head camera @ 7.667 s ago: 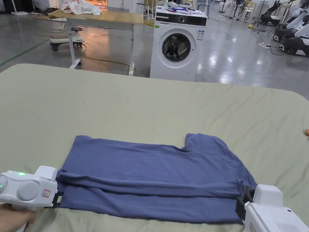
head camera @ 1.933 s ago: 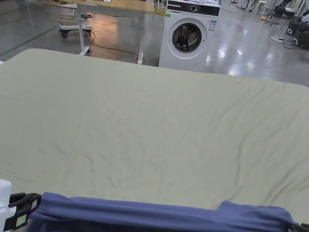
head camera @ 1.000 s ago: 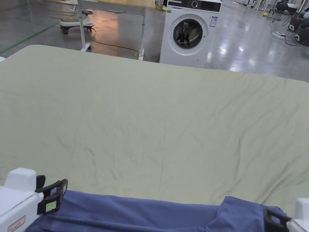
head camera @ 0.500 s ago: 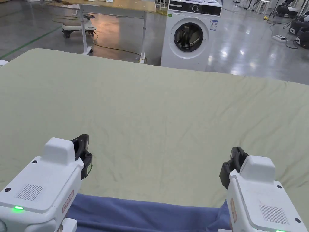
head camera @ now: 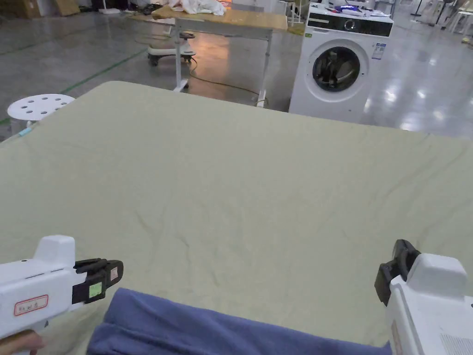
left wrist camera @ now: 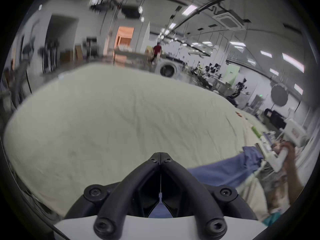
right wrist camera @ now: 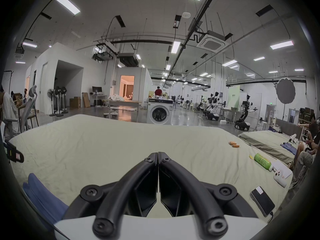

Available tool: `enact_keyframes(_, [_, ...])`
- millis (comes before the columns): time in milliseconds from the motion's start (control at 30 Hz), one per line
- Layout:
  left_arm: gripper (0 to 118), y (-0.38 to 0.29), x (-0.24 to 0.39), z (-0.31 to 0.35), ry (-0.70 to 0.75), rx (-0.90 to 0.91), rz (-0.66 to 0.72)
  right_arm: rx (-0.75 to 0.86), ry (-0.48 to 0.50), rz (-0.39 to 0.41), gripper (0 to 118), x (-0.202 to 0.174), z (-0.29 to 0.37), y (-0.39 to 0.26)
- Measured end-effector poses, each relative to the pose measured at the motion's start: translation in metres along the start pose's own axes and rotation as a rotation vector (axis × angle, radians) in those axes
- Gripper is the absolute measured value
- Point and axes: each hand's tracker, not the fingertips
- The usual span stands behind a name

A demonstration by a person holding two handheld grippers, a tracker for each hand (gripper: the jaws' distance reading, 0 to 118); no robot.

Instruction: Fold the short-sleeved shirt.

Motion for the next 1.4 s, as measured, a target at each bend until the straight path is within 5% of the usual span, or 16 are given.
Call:
enact_keyframes(100, [2, -0.006, -0.046, 0.001, -0.152, -0.106, 0.136, -0.028, -0.001, -0.012, 0, 0.002, -0.003, -0.006])
enact_keyframes(267, [63, -0.016, -0.082, -0.01, -0.294, -0.211, 0.329, -0.063, -0.001, -0.001, 0, 0.002, -0.005, -0.012])
enact_keyframes(333, [75, -0.02, -0.093, -0.022, -0.28, -0.241, 0.392, -0.072, 0.001, 0.001, 0, 0.002, -0.005, -0.014])
enact_keyframes(633, [69, -0.029, -0.108, -0.045, -0.489, -0.242, 0.617, -0.099, -0.008, 0.019, 0, 0.003, -0.002, -0.019])
enact_keyframes(767, [27, -0.034, -0.091, -0.062, -0.477, -0.305, 0.598, -0.109, -0.011, 0.013, 0, 0.003, -0.001, -0.02])
enact_keyframes(900, [11, -0.029, -0.081, -0.06, -0.444, -0.312, 0.6, -0.115, -0.007, 0.017, 0, 0.002, -0.001, -0.019])
enact_keyframes(1400, [6, 0.043, -0.046, -0.007, -0.255, -0.252, 0.363, -0.116, -0.002, 0.008, 0, 0.013, -0.008, -0.013])
